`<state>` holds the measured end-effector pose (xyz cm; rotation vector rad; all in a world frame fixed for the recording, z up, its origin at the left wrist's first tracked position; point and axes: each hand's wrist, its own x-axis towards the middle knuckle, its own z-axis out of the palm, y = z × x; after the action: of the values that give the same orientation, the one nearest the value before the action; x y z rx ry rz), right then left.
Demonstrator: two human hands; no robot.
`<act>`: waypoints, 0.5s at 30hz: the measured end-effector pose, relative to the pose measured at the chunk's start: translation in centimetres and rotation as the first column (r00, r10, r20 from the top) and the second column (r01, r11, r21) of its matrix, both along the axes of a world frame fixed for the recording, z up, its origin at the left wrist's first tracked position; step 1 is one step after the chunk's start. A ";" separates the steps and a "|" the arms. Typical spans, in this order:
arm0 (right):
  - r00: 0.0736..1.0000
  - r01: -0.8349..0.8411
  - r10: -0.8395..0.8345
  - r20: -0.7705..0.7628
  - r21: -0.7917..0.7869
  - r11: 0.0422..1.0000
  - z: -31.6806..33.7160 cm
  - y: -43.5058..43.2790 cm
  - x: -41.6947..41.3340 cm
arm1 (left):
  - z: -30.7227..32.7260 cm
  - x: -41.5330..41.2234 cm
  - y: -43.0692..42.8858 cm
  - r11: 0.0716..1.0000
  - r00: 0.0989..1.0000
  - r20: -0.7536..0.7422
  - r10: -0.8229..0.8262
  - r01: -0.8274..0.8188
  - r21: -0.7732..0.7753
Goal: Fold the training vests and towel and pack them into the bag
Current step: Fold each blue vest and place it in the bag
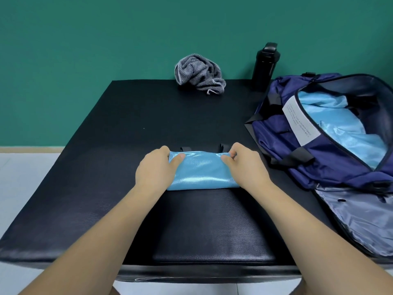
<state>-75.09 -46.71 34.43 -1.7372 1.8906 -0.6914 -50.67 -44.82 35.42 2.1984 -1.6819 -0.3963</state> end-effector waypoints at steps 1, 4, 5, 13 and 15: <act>1.000 0.002 -0.002 -0.029 -0.005 1.000 0.0 0.0 0.0 | 0.0 0.0 0.0 1.000 1.000 -0.003 -0.007 0.007 0.010; 0.995 0.015 -0.017 -0.099 -0.028 0.999 -0.1 0.0 0.0 | 0.4 -0.2 0.3 1.000 0.996 -0.093 0.010 -0.008 0.030; 0.993 0.020 -0.024 -0.114 -0.039 0.999 0.0 0.0 0.0 | 0.5 -0.3 0.4 0.999 0.987 -0.157 0.026 -0.020 0.040; 1.000 -0.022 0.021 -0.011 -0.158 0.987 0.6 0.3 -0.5 | 3.3 0.3 1.4 0.999 0.709 -0.704 0.037 -0.027 0.026; 0.994 -0.040 0.063 0.091 -0.236 0.971 1.8 0.6 -1.0 | 4.8 0.3 1.8 1.000 0.670 -0.742 -0.027 0.024 -0.014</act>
<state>-76.11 -46.09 36.23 -1.8494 1.7492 -0.9953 -50.37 -42.99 40.20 1.6279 -1.2236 -1.1231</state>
